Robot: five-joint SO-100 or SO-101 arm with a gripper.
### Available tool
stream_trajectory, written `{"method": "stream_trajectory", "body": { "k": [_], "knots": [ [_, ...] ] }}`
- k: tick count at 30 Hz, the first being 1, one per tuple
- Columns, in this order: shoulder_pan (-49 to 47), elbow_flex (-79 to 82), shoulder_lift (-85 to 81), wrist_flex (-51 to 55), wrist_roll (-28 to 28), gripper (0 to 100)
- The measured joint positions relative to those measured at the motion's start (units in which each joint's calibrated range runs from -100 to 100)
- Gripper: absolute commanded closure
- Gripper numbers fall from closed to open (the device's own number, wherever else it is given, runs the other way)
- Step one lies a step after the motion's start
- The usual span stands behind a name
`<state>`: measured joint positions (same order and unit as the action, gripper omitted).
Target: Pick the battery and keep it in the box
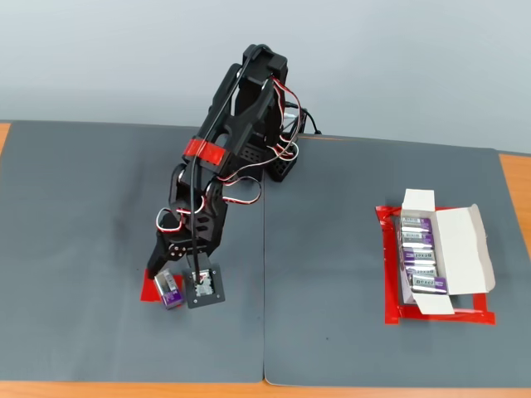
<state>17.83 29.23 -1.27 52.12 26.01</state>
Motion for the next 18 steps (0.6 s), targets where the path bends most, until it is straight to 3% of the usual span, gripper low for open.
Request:
{"method": "stream_trajectory", "body": {
  "k": [18],
  "knots": [
    [0.22,-5.12,6.8,-2.08,0.0,69]
  ]
}}
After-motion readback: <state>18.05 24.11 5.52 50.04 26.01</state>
